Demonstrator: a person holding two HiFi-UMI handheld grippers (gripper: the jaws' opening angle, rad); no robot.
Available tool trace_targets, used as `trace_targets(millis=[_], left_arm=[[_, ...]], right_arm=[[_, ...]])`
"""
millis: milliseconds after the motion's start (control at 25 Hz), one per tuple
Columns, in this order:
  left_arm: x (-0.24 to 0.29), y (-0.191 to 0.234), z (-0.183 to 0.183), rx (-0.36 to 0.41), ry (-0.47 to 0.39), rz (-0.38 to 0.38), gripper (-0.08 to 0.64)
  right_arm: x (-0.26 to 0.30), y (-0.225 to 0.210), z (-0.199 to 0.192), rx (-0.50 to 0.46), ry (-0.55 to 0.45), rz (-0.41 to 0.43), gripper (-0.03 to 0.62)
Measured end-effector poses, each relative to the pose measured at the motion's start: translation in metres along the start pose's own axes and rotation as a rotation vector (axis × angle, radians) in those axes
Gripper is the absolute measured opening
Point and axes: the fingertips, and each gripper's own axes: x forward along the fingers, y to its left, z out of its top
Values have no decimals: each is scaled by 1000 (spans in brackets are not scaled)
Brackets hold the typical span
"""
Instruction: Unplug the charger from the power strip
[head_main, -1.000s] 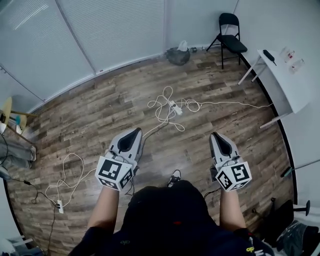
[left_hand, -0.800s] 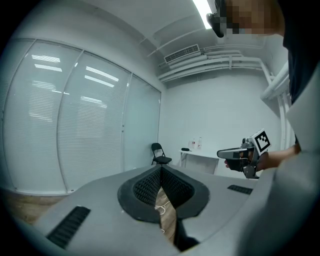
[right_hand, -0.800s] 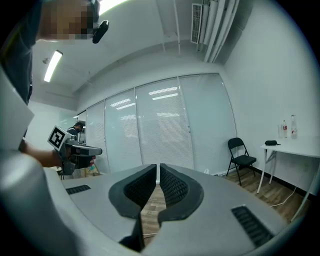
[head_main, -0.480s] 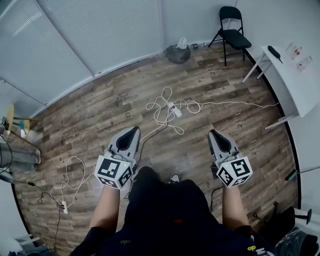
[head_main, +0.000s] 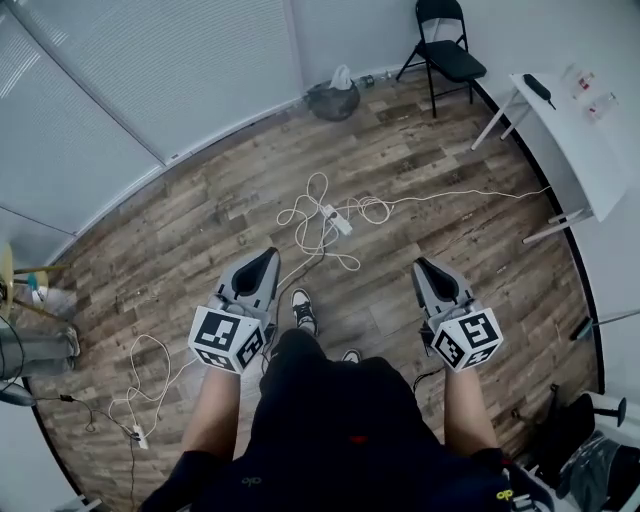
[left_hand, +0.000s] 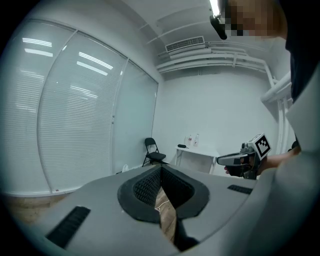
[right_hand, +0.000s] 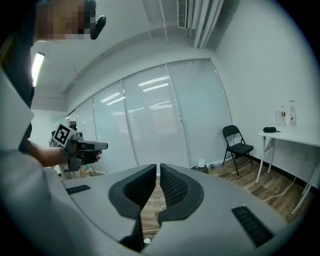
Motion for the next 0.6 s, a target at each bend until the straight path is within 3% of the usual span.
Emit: trace_targets(millis=[280, 600], left_arm=[[57, 86, 5, -22, 36, -64, 18], [117, 175, -1, -49, 79, -118, 18]], right_arm=[[91, -19, 28, -10, 15, -75, 38], [206, -22, 21, -61, 83, -36, 38]])
